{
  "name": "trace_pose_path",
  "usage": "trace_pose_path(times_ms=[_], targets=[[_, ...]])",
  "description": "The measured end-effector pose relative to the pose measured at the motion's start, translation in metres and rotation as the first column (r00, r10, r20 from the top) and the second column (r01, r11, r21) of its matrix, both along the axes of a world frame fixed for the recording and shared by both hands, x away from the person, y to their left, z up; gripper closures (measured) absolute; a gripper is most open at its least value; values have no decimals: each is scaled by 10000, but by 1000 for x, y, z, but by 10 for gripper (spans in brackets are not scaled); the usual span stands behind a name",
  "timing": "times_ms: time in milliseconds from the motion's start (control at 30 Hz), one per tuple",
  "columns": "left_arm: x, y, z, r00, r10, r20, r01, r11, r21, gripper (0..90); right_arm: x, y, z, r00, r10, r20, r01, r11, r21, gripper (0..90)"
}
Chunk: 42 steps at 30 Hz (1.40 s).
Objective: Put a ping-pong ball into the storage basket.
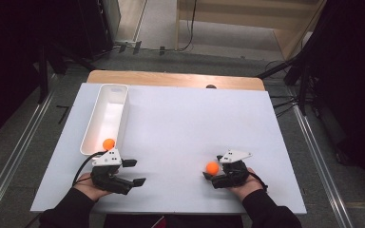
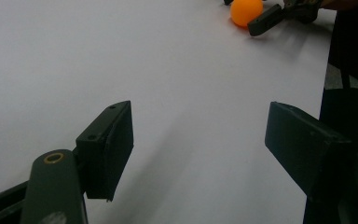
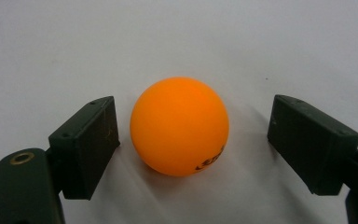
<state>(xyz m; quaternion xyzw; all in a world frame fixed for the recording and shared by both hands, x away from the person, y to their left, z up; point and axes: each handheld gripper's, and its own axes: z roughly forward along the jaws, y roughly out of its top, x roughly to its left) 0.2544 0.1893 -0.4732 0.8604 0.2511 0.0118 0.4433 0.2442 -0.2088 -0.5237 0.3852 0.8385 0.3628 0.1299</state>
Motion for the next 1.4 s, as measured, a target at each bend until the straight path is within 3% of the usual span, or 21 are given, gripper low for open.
trace_pose_path(times_ms=[300,533,1100,1400], targets=[[0,0,0,10000,15,12,-15,10000,32,240,-2,0,0,9996,-152,223,156,9997,-162,262],[0,0,1,9999,65,81,-65,10000,-5,240,-3,-5,1,9991,208,381,-209,9998,20,478],[0,0,0,10000,67,36,-68,9999,148,240,0,-9,2,9995,216,222,-225,9989,414,481],[1,-1,-1,10000,20,47,-21,9998,177,240,3,-11,14,10000,-20,51,15,9946,1037,481]])
